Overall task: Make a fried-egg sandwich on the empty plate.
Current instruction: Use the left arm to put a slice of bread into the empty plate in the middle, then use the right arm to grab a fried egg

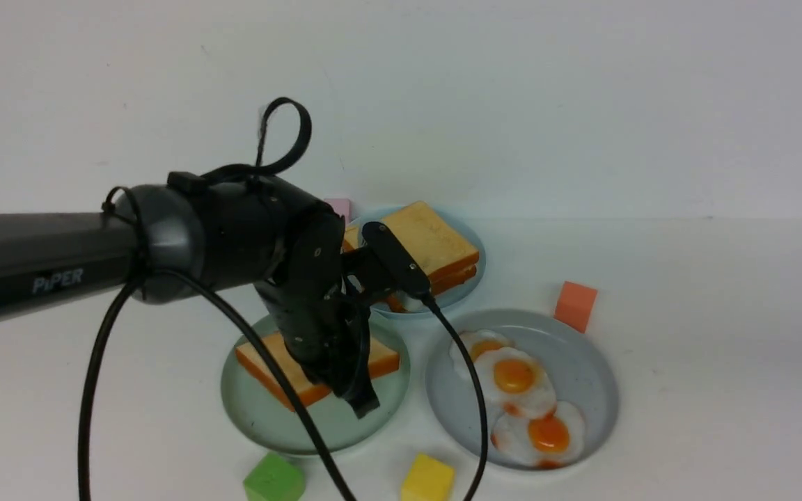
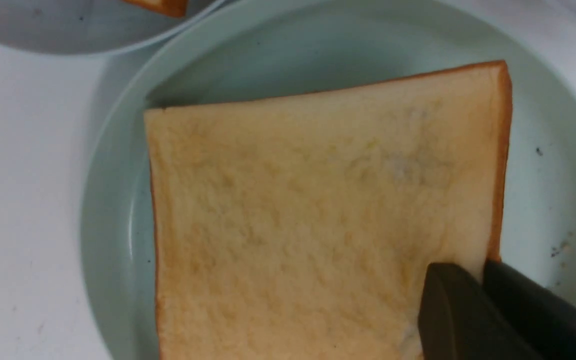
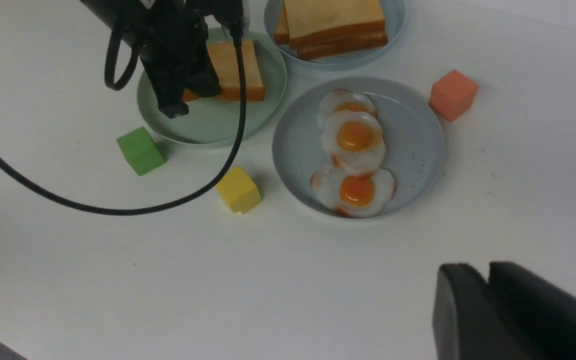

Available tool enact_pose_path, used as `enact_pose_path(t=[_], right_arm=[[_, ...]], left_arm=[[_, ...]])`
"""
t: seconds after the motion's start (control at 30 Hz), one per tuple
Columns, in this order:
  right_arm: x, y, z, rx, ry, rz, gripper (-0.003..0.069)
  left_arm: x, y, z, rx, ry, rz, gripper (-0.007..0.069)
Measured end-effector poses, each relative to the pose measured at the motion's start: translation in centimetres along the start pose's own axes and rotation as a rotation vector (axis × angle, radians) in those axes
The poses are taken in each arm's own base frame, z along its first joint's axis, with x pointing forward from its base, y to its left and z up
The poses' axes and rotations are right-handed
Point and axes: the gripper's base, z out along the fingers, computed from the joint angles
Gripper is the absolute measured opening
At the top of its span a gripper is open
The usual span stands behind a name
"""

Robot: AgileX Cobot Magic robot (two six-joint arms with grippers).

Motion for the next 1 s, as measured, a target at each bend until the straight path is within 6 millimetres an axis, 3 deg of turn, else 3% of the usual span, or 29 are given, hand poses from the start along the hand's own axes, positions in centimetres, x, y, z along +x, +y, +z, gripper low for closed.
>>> enact_pose_path(t=[0.1, 0.23, 0.37, 0.53, 0.67, 0.8, 0.83, 0.93, 0.97, 1.0], right_arm=[[0.0, 0.0, 0.0, 0.000, 0.000, 0.000, 0.0101], [0.0, 0.0, 0.0, 0.000, 0.000, 0.000, 0.0101], [0.0, 0.0, 0.0, 0.000, 0.000, 0.000, 0.0103], [0.0, 0.0, 0.0, -0.001, 0.004, 0.000, 0.0106], [0.0, 0.0, 0.0, -0.001, 0.000, 0.000, 0.0122], [-0.5, -0.2, 1.0, 0.000, 0.025, 0.008, 0.0144], [-0.5, -0.2, 1.1, -0.001, 0.029, 0.009, 0.0145], [-1.4, -0.9, 4.2, -0.005, 0.133, 0.033, 0.0150], [-1.6, -1.0, 4.9, -0.006, 0.158, 0.038, 0.0150], [-1.7, -1.2, 5.9, -0.008, 0.192, 0.047, 0.0151]], left_arm=[[0.1, 0.0, 0.0, -0.001, 0.006, 0.003, 0.0029], [0.1, 0.0, 0.0, 0.000, 0.008, -0.019, 0.0097], [0.1, 0.0, -0.1, 0.004, 0.014, -0.062, 0.0232], [0.2, 0.0, -1.7, 0.004, 0.003, -0.108, 0.0406], [0.0, 0.0, -3.5, 0.010, -0.039, -0.140, 0.0469], [-0.6, -0.9, -8.9, 0.056, -0.187, -0.257, 0.0427], [-0.6, -1.0, -9.3, 0.059, -0.199, -0.261, 0.0420], [-0.3, -4.2, -18.4, 0.107, -0.443, -0.272, 0.0198], [-0.3, -4.3, -18.9, 0.110, -0.456, -0.271, 0.0184], [0.2, -5.1, -20.6, 0.122, -0.501, -0.260, 0.0126]])
